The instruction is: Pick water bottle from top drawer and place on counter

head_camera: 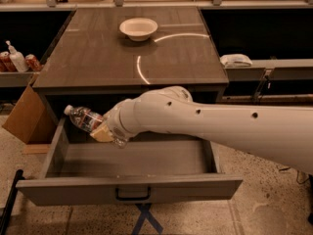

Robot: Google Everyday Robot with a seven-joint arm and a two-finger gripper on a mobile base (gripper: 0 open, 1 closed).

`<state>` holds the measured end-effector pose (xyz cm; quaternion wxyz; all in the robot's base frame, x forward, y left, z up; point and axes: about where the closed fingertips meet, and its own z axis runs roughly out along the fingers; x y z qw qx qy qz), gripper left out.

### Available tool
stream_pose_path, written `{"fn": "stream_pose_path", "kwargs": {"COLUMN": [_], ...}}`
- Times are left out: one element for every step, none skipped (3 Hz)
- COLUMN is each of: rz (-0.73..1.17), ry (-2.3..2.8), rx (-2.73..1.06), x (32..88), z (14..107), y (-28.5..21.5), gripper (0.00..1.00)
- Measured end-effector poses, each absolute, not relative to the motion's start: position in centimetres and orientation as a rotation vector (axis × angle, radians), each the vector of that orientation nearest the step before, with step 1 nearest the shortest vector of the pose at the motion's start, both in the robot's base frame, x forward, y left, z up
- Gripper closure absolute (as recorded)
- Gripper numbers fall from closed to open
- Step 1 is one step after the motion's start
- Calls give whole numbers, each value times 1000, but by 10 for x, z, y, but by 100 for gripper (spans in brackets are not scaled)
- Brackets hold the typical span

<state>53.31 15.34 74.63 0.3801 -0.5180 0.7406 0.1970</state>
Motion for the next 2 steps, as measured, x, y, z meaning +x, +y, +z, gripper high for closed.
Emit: {"fn": "stream_pose_path", "kwargs": {"rz": [433, 435], "ry": [1883, 1883], "rx": [-1289, -1285], "x": [541, 542], "z": [779, 781], "y": [125, 123], "gripper": [100, 100]}}
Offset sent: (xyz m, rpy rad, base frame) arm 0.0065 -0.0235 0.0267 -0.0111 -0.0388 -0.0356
